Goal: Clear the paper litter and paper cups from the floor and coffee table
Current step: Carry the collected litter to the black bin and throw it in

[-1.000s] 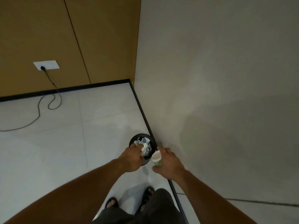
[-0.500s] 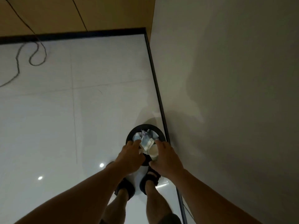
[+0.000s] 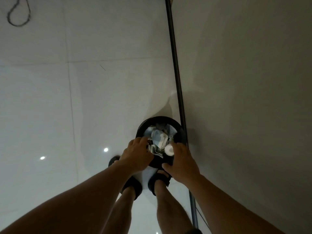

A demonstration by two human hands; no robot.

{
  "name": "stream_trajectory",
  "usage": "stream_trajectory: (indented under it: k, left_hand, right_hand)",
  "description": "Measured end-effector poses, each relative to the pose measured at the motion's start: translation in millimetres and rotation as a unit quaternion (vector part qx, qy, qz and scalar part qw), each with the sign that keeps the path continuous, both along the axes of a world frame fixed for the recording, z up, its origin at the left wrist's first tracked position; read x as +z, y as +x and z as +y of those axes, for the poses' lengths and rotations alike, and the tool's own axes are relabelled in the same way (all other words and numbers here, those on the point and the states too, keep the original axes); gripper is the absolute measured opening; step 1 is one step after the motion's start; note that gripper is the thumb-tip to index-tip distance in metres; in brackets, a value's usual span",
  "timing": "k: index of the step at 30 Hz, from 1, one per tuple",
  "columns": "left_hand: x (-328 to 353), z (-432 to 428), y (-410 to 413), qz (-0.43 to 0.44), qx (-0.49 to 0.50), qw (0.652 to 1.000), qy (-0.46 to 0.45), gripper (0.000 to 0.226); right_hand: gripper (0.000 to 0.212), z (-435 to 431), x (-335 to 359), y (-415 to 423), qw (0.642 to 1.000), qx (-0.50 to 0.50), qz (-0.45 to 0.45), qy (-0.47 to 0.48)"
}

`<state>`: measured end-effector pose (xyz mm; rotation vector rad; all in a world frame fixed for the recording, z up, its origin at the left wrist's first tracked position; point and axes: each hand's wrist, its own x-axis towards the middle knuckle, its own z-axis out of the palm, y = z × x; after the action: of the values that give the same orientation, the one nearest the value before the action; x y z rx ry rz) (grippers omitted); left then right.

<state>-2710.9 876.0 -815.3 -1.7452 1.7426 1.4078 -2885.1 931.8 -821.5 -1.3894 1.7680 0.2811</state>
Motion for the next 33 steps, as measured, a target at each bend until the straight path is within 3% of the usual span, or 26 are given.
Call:
stream_trajectory:
  k: [8, 17, 25, 33]
  left_hand:
    - [163, -43, 40, -0.013, -0.014, 0.992, -0.125, 0.067]
    - [348, 15, 129, -0.086, 0.092, 0.974, -0.191, 0.070]
    - [420, 172, 192, -0.145, 0.295, 0.921, -0.208, 0.070]
    - [463, 390, 274, -0.206, 0.513, 0.804, -0.221, 0.068]
  right_hand:
    - [0.086, -54, 160, 33, 0.996, 0.074, 0.020, -0.051]
    - [0.083, -62, 339, 107, 0.952, 0.287, 0.018, -0.108]
    - [0.086, -2, 421, 206, 0.847, 0.514, 0.024, -0.134]
    - [0.085, 137, 478, 350, 0.717, 0.673, -0.004, -0.180]
